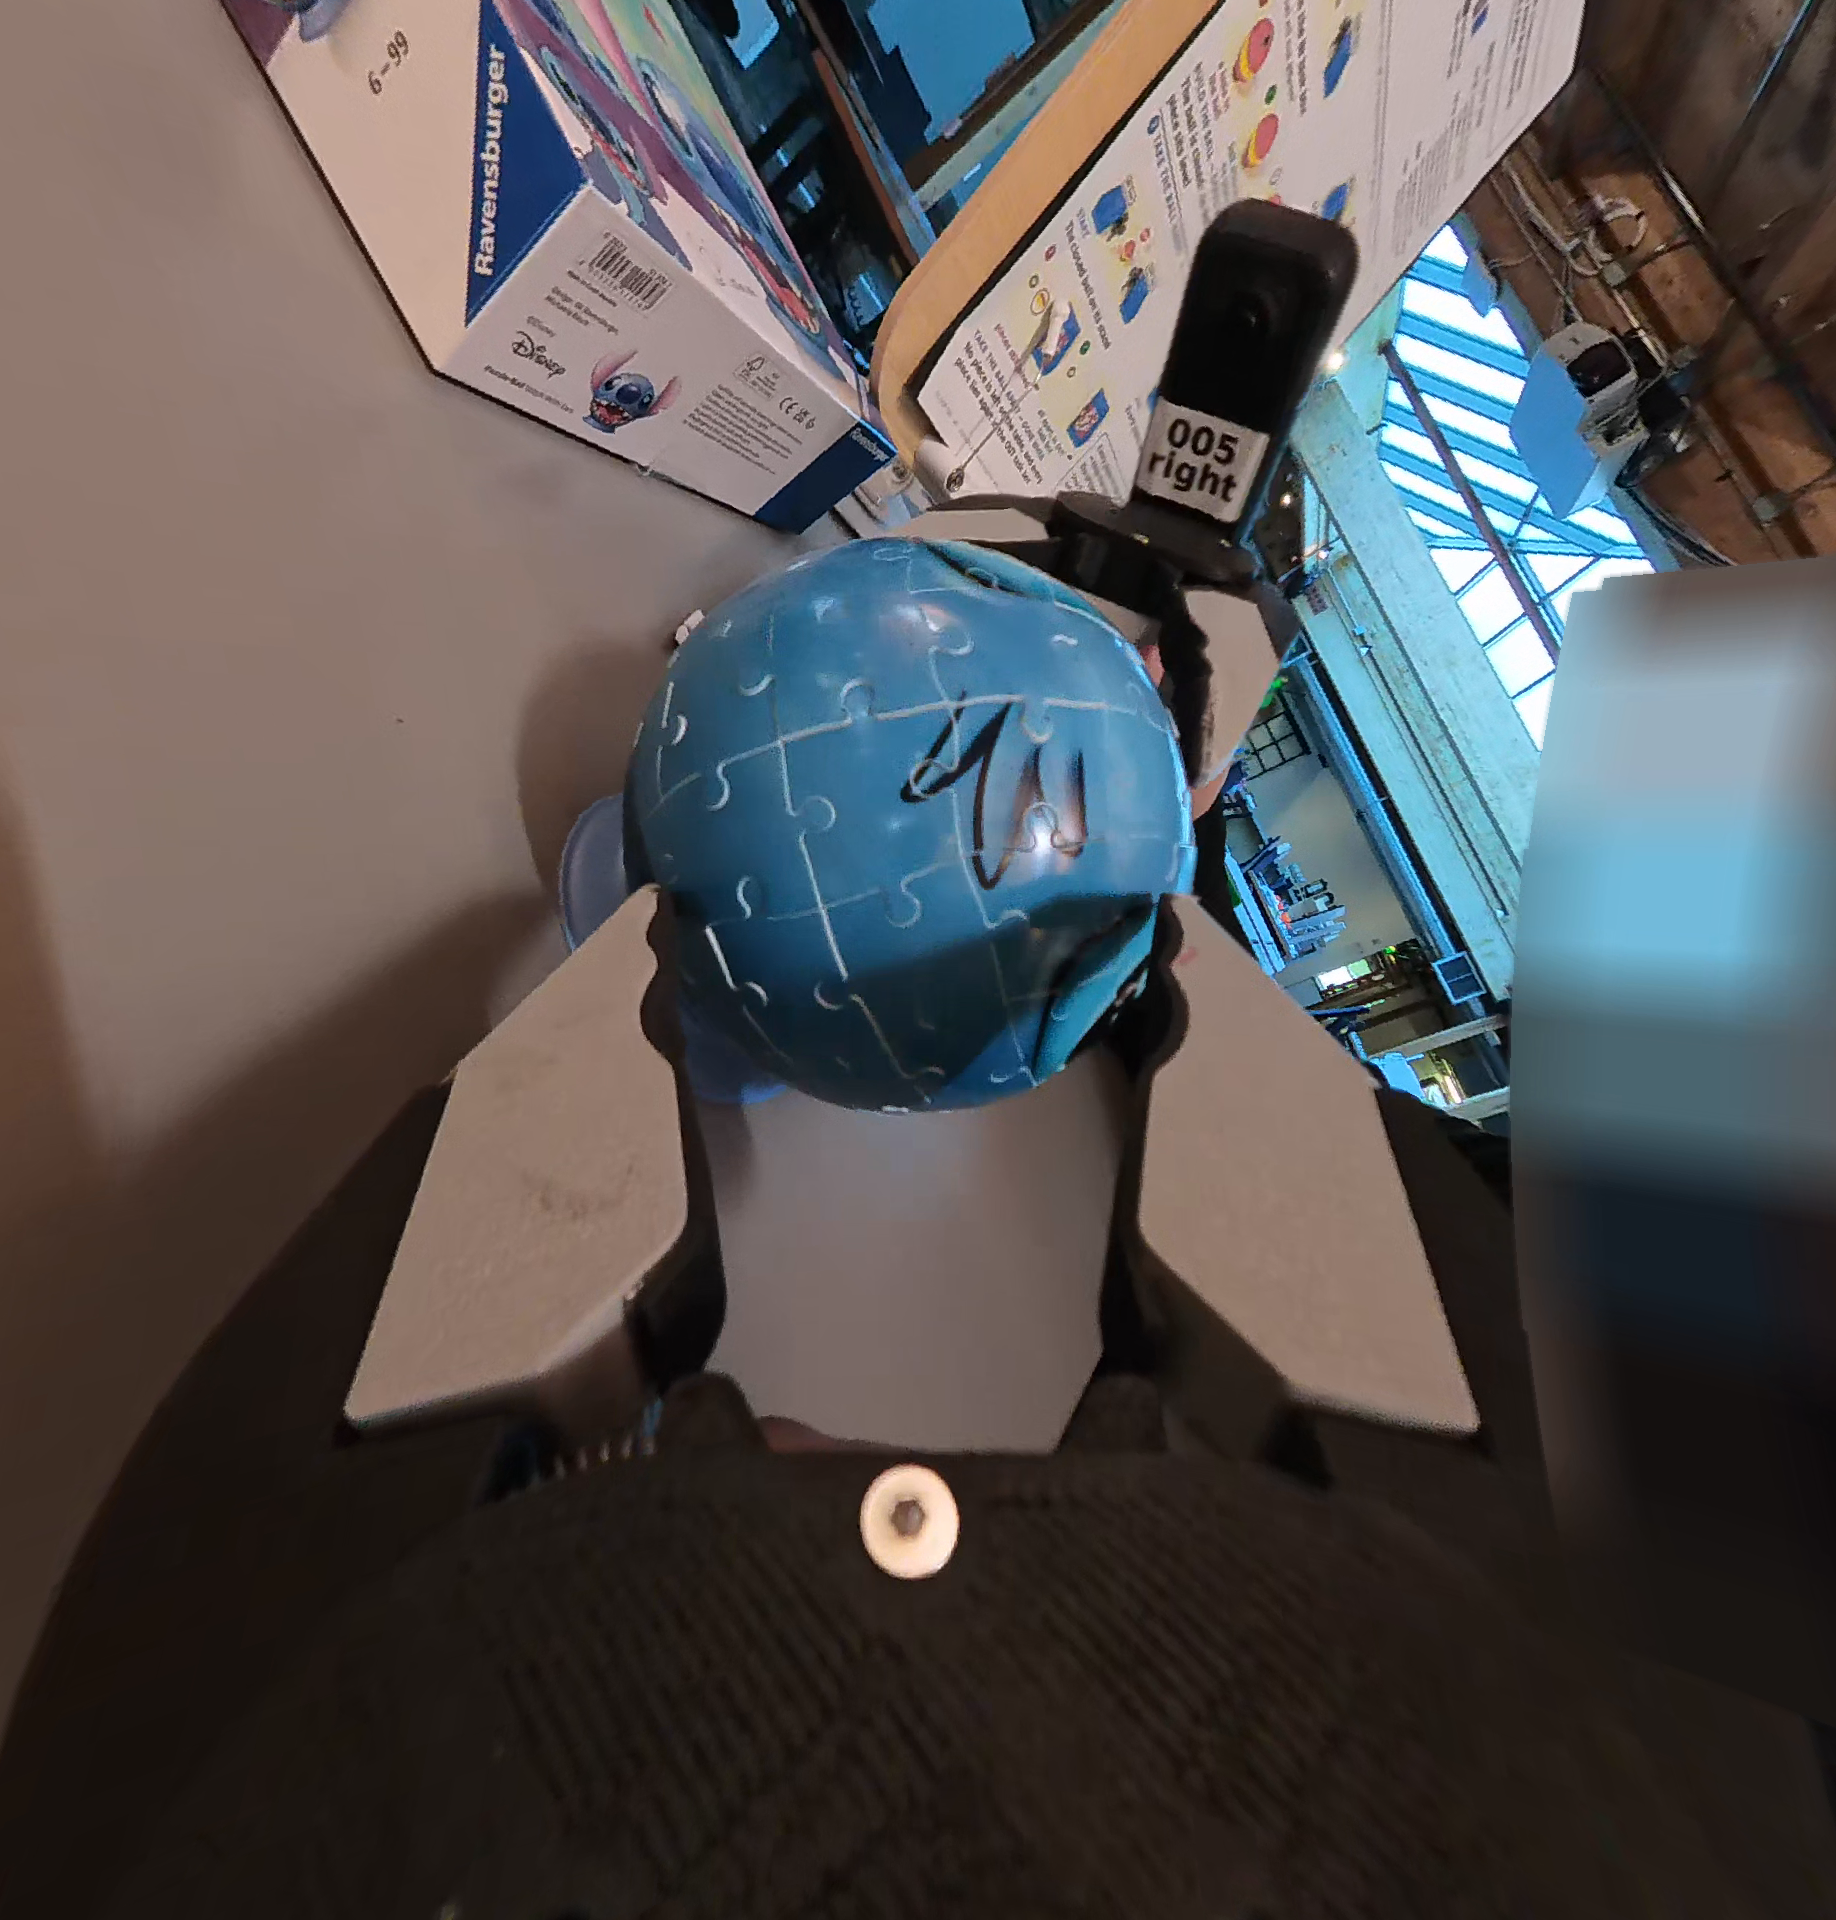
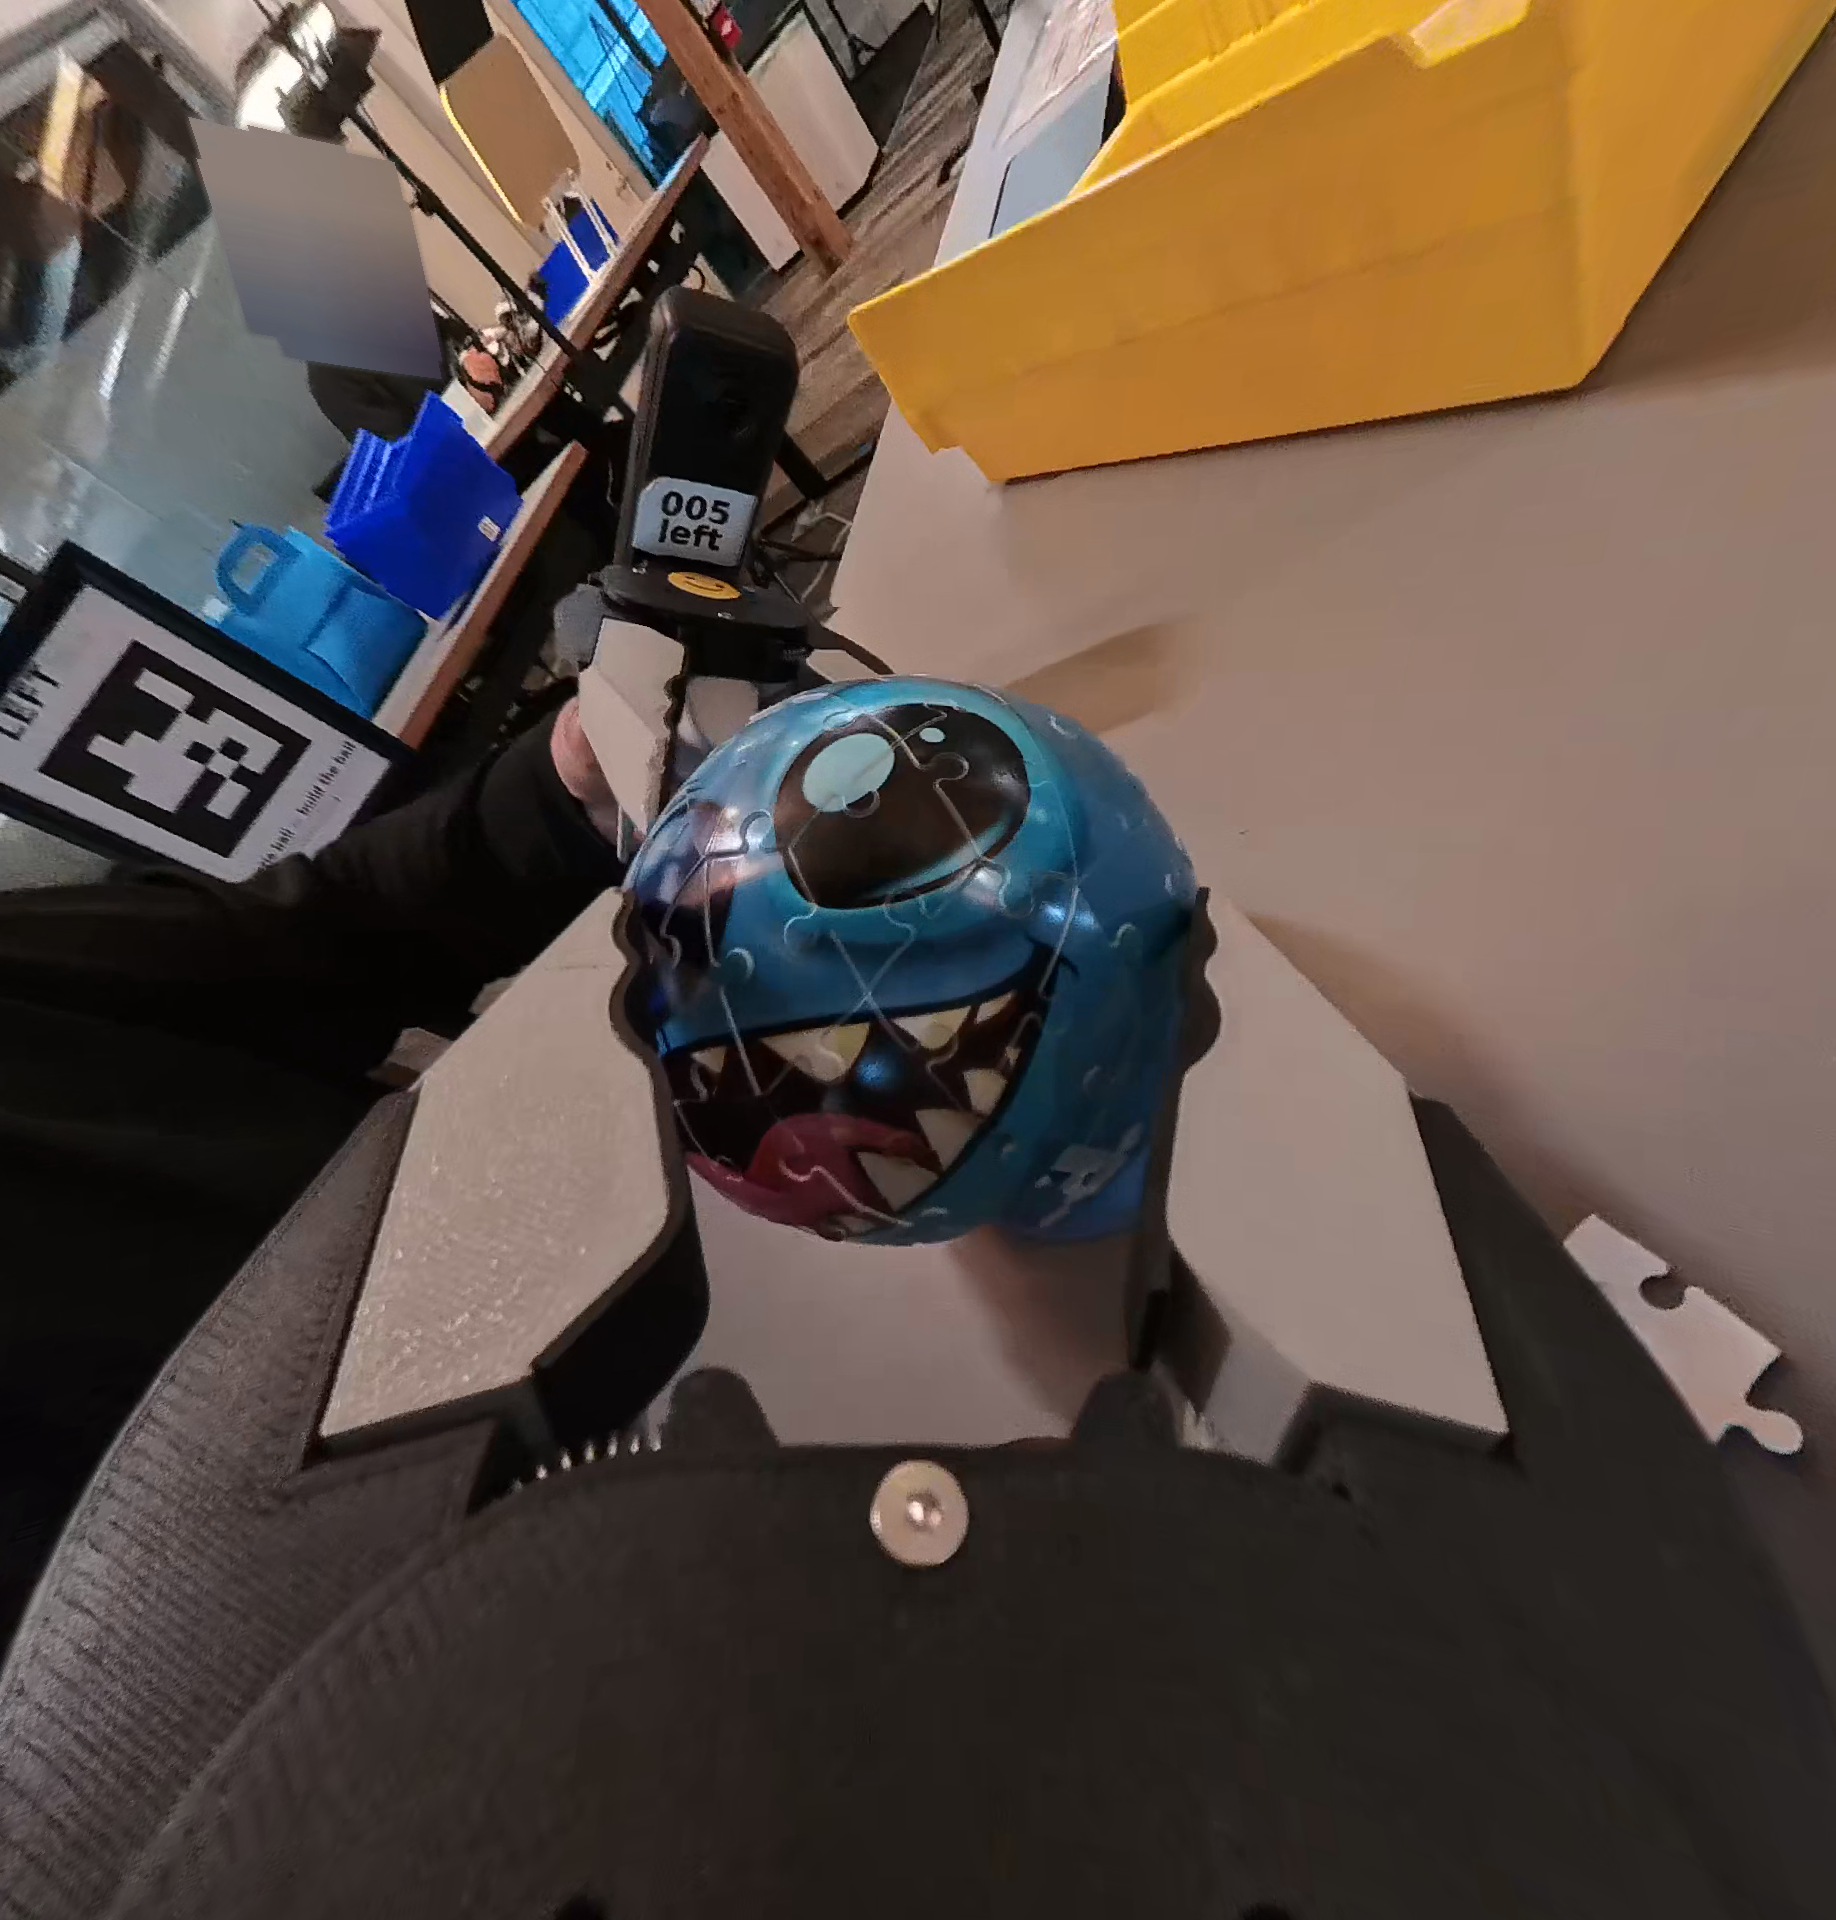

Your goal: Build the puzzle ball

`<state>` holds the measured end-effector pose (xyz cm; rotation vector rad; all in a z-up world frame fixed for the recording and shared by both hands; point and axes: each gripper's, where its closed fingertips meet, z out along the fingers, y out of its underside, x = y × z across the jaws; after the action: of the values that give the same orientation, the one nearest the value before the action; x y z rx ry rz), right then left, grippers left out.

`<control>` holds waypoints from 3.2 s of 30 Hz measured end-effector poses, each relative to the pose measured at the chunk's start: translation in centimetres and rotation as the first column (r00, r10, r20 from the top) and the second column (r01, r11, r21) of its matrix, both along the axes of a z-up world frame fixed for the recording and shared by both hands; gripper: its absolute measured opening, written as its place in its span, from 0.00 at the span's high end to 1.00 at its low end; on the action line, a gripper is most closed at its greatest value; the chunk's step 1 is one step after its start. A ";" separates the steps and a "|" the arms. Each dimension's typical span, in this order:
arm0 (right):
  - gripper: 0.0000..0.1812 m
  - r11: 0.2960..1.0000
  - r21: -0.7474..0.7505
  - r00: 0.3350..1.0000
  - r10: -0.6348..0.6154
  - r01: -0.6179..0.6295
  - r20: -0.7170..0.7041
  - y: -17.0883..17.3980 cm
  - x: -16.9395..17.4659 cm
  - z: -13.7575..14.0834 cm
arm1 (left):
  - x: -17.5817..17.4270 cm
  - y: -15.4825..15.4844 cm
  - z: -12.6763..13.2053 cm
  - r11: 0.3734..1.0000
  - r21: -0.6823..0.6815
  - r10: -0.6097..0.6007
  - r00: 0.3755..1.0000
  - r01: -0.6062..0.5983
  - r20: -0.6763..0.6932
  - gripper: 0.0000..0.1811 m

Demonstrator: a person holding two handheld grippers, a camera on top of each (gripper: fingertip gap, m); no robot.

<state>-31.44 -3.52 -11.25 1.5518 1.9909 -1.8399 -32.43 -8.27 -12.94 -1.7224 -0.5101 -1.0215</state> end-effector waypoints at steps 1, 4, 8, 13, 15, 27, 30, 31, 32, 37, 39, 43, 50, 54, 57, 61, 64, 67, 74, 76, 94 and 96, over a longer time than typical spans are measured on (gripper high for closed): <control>0.45 1.000 0.006 1.000 0.000 0.000 -0.008 0.0 0.0 0.0 | -0.1 0.0 0.0 1.000 0.005 0.002 1.000 -0.002 0.005 0.51; 0.45 1.000 -0.021 1.000 -0.004 0.003 -0.011 0.2 -0.1 0.1 | -0.3 0.1 0.0 1.000 0.022 0.008 1.000 -0.008 0.000 0.53; 0.47 1.000 0.010 0.996 0.000 0.001 -0.086 1.1 0.4 0.7 | -1.1 -0.7 0.5 0.998 0.051 0.038 0.999 -0.039 0.004 0.53; 0.48 0.991 0.135 0.941 0.047 -0.001 -0.335 3.1 3.9 2.6 | -0.7 -2.8 1.1 0.995 0.078 0.072 0.991 -0.063 -0.112 0.54; 0.51 0.967 0.252 0.885 0.101 0.020 -0.454 3.6 6.4 2.6 | 0.5 -3.6 0.3 0.998 0.046 0.058 0.972 -0.048 -0.227 0.53; 0.44 0.510 0.860 0.803 0.515 -0.006 -0.300 -1.8 11.8 -7.2 | 2.3 -1.6 -3.4 0.986 -0.063 0.063 0.696 -0.154 -0.716 0.50; 0.39 0.474 0.880 0.765 0.572 -0.013 -0.296 -3.4 11.6 -7.6 | 3.3 -1.1 -3.0 0.985 -0.048 0.083 0.697 -0.167 -0.713 0.49; 0.37 0.472 0.881 0.752 0.584 -0.010 -0.305 -3.6 11.5 -7.5 | 3.4 -1.1 -3.2 0.982 -0.055 0.088 0.692 -0.183 -0.717 0.48; 0.36 0.470 0.883 0.743 0.595 -0.012 -0.307 -3.6 11.5 -7.4 | 3.5 -1.1 -3.3 0.979 -0.059 0.093 0.686 -0.195 -0.721 0.48; 0.36 0.509 0.857 0.733 0.614 -0.083 -0.294 -3.7 10.7 -7.8 | 3.4 -0.7 -3.6 0.966 -0.080 0.101 0.646 -0.244 -0.756 0.45; 0.35 0.556 0.827 0.725 0.601 -0.078 -0.336 -4.2 10.1 -7.9 | 3.2 -0.3 -3.5 0.965 -0.082 0.103 0.652 -0.248 -0.752 0.45; 0.47 0.555 0.829 0.708 0.559 0.068 -0.432 -4.0 8.3 -7.5 | 2.9 0.5 -3.4 0.961 -0.094 0.108 0.668 -0.259 -0.736 0.43; 0.79 0.349 0.903 0.757 0.511 0.250 -0.407 -2.4 6.0 -8.4 | 3.2 0.5 -3.2 0.957 -0.082 0.127 0.659 -0.277 -0.742 0.44; 0.71 0.247 0.924 0.697 0.607 0.293 -0.383 -1.7 6.4 -7.6 | 2.8 0.6 -3.1 0.962 -0.072 0.123 0.653 -0.263 -0.748 0.43; 0.63 0.128 0.915 0.644 0.673 0.383 -0.364 -0.8 6.3 -6.9 | 2.2 0.1 -3.2 0.965 -0.070 0.107 0.628 -0.251 -0.771 0.42; 0.75 0.073 0.933 0.643 0.705 0.352 -0.298 -1.1 6.3 -7.9 | 0.8 -0.8 -3.2 0.964 -0.066 0.121 0.648 -0.256 -0.752 0.42; 0.74 0.036 0.930 0.634 0.722 0.367 -0.278 -1.4 5.5 -7.7 | 0.1 -1.1 -3.2 0.965 -0.053 0.135 0.661 -0.257 -0.738 0.45; 0.77 -0.002 0.939 0.667 0.704 0.344 -0.243 -1.6 4.5 -8.1 | 0.3 -1.2 -3.1 0.973 -0.039 0.129 0.674 -0.229 -0.728 0.47; 0.85 -0.064 0.927 0.681 0.697 0.370 -0.224 -1.7 2.8 -8.6 | 0.6 -0.7 -2.5 0.986 -0.004 0.113 0.687 -0.166 -0.718 0.56; 0.85 -0.079 0.922 0.677 0.703 0.379 -0.218 -1.7 2.8 -8.6 | 0.5 -0.7 -2.6 0.988 -0.008 0.101 0.683 -0.155 -0.723 0.56; 0.29 0.814 0.550 0.963 -0.042 0.186 -0.265 1.3 7.5 -4.5 | 1.0 -1.4 -3.1 0.996 -0.036 0.001 0.437 -0.076 -0.899 0.48; 0.27 0.835 0.474 0.957 -0.204 0.280 -0.206 2.5 7.2 -4.5 | 0.6 -1.5 -2.9 0.999 -0.032 -0.018 0.374 -0.031 -0.927 0.48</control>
<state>-24.29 -1.03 -15.70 1.9223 2.6107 -1.6301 -31.87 -9.73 -15.82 -2.0092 0.2361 0.1324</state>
